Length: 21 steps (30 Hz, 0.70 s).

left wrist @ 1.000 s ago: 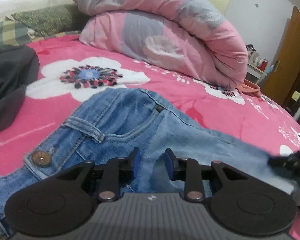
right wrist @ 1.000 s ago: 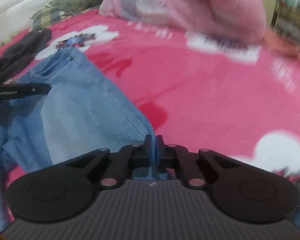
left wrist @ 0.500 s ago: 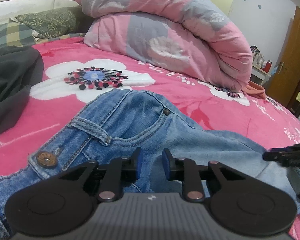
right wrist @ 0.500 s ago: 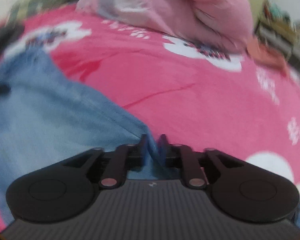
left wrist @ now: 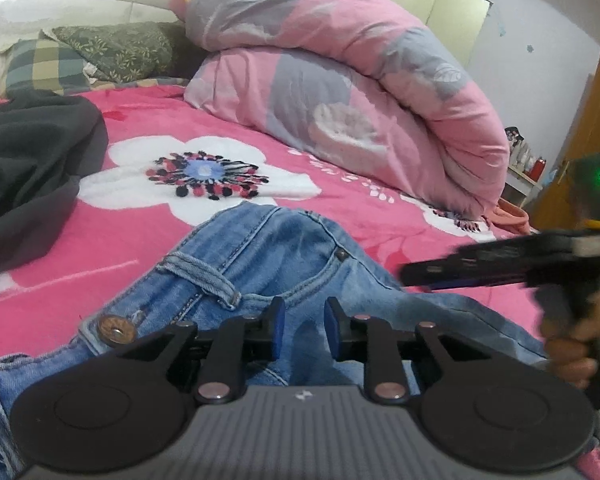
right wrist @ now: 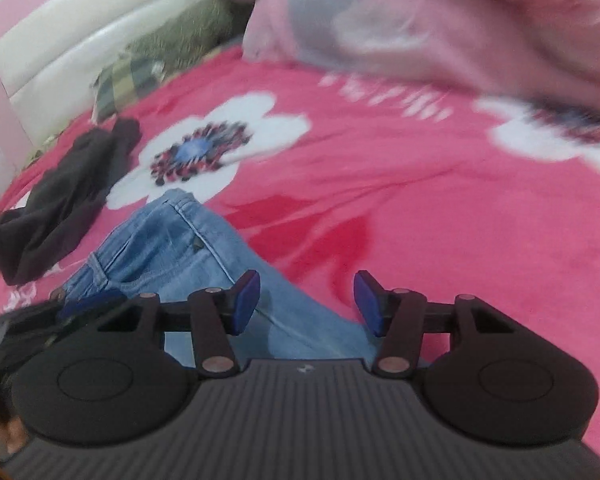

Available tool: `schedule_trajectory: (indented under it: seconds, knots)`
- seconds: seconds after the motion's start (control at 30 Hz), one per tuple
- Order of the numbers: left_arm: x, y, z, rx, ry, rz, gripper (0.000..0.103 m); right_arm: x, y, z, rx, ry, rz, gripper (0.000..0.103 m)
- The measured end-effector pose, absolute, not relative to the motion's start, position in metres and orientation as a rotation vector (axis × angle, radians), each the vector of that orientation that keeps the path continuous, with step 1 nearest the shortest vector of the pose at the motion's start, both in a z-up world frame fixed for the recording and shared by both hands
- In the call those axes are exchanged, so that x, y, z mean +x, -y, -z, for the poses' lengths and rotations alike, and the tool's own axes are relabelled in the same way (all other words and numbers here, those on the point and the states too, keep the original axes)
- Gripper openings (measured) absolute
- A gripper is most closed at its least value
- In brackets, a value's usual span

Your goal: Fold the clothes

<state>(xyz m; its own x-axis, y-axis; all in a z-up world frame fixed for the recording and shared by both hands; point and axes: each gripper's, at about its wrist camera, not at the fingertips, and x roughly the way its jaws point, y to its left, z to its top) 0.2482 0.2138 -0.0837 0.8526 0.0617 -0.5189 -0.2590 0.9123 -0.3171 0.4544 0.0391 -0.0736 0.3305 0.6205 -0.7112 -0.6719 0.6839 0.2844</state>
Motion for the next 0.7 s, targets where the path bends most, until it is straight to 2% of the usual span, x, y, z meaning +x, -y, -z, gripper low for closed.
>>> schedule_trajectory:
  seconds: [0.1, 0.13, 0.23, 0.27, 0.43, 0.7]
  knots:
    - [0.249, -0.215, 0.084, -0.395, -0.524, -0.18, 0.021, 0.456, -0.063, 0.083, -0.076, -0.944, -0.903, 0.053]
    - [0.249, -0.215, 0.084, -0.397, -0.526, -0.185, 0.02, 0.451, -0.069, 0.083, -0.104, -0.934, -0.918, 0.05]
    - [0.248, -0.216, 0.083, -0.4, -0.52, -0.202, 0.017, 0.438, -0.084, 0.081, -0.181, -0.898, -0.932, 0.017]
    - [0.248, -0.217, 0.083, -0.401, -0.516, -0.207, 0.016, 0.434, -0.087, 0.078, -0.199, -0.876, -0.92, 0.001]
    - [0.245, -0.218, 0.081, -0.391, -0.484, -0.248, 0.014, 0.42, -0.085, 0.059, -0.193, -0.699, -0.899, 0.001]
    - [0.253, -0.217, 0.086, -0.369, -0.516, -0.263, 0.013, 0.432, -0.104, 0.103, -0.255, -0.684, -0.767, 0.0]
